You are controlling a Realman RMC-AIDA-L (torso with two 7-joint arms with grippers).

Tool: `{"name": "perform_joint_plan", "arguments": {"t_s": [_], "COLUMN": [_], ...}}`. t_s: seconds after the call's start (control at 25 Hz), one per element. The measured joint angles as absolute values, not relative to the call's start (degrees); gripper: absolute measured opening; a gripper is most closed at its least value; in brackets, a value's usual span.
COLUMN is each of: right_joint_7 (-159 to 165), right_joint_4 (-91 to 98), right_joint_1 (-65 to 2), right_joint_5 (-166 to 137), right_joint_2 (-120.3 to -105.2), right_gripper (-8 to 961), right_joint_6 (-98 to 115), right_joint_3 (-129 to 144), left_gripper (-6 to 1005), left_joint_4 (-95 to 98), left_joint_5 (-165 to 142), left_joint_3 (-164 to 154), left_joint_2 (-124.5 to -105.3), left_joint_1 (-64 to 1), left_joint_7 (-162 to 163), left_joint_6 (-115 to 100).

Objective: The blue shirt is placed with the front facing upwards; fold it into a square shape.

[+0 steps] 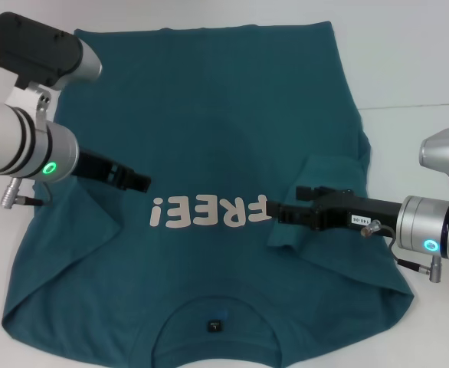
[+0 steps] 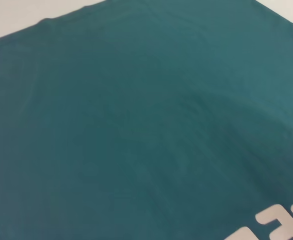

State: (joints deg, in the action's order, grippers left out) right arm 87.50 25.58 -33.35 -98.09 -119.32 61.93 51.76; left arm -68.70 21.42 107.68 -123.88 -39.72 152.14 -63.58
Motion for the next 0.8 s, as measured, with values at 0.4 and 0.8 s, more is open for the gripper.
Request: {"name": "perform_joint_plan", "arguments": {"t_s": [0.4, 0.8], "right_joint_7": [87.5, 88.4], "right_joint_4": [25.7, 25.8], "right_joint_1": [-33.0, -33.8], "right_joint_5": [-98.1, -98.2], "right_joint_2": [-119.25, -118.37], "right_gripper": [942, 941], "right_joint_6": [61.8, 61.1], "right_joint_3": [51.8, 51.2], "left_gripper": [858, 858], "left_joint_4": [-68.7, -67.9], "left_joint_5": [34.2, 48.3], "left_joint_3": [125.7, 127.3], "left_joint_2": [-123.73, -124.15], "left_joint_1": [-38.6, -30.6], "left_joint_7": [147.4, 136.9], "left_joint_6": [-67.8, -67.6]}}
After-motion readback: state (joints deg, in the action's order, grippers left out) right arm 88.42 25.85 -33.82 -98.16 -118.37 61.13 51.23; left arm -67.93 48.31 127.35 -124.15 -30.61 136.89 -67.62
